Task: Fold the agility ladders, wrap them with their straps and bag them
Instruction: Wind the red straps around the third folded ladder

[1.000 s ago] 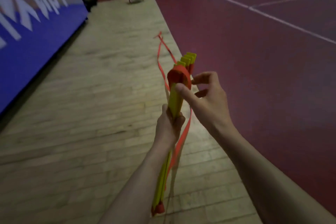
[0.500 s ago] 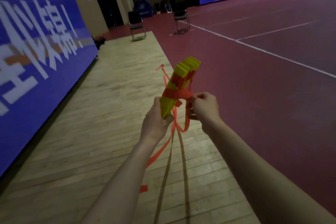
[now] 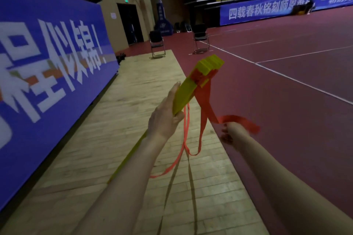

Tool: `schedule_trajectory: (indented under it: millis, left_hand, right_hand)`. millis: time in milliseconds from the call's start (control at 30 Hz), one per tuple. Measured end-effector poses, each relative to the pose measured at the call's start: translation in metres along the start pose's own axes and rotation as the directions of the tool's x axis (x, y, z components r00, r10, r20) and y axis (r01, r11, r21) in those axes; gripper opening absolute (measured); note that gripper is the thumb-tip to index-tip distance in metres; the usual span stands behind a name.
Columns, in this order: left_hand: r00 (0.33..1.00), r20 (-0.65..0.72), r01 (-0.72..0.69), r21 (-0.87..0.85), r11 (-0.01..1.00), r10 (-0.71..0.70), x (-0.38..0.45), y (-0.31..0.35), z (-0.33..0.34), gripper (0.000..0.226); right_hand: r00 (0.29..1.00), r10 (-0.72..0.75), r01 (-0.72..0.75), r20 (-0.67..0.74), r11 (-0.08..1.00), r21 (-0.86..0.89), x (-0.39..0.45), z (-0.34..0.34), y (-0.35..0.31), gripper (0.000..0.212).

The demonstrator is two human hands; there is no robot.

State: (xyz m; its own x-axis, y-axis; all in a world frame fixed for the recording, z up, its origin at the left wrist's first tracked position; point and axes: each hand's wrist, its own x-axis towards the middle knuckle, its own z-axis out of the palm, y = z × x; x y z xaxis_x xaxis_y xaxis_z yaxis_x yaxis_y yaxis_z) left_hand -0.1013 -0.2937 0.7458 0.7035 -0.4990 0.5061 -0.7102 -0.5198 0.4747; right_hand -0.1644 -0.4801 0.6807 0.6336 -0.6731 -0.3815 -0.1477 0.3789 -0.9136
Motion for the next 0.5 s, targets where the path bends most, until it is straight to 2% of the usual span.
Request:
schedule_trajectory:
  millis: [133, 200, 267, 333, 367, 433, 500]
  left_hand:
    - [0.999, -0.022, -0.024, 0.062, 0.998, 0.025, 0.006, 0.010, -0.020, 0.078]
    - [0.999, -0.011, -0.034, 0.112, 0.993, 0.036, 0.006, 0.015, -0.027, 0.077]
    - [0.999, -0.008, -0.033, 0.159, 0.987, 0.035, 0.006, 0.019, -0.031, 0.073]
    - [1.000, -0.022, -0.014, 0.188, 0.982, 0.018, 0.007, 0.022, -0.034, 0.069]
    - [0.999, -0.037, -0.004, 0.193, 0.981, 0.012, 0.006, 0.023, -0.036, 0.066]
    - [0.998, -0.059, -0.005, 0.210, 0.978, 0.018, 0.004, 0.023, -0.038, 0.062]
    - [0.997, -0.063, -0.031, 0.237, 0.971, 0.047, 0.002, 0.025, -0.039, 0.060]
  right_hand:
    - [0.984, -0.179, 0.179, 0.012, 0.984, -0.023, -0.021, 0.007, -0.025, 0.023]
    - [0.971, -0.241, 0.241, 0.004, 0.970, 0.026, -0.030, 0.010, -0.040, 0.024]
    - [0.977, -0.208, 0.205, 0.040, 0.976, 0.074, -0.032, 0.012, -0.050, 0.032]
    - [0.985, -0.158, 0.159, 0.070, 0.987, -0.006, -0.037, 0.014, -0.056, 0.039]
    - [0.979, -0.193, 0.197, 0.064, 0.979, -0.056, -0.042, 0.014, -0.060, 0.044]
    - [0.907, -0.408, 0.417, 0.106, 0.906, -0.081, -0.052, 0.013, -0.064, 0.056]
    - [0.790, -0.580, 0.586, 0.201, 0.809, 0.030, -0.066, 0.013, -0.068, 0.058]
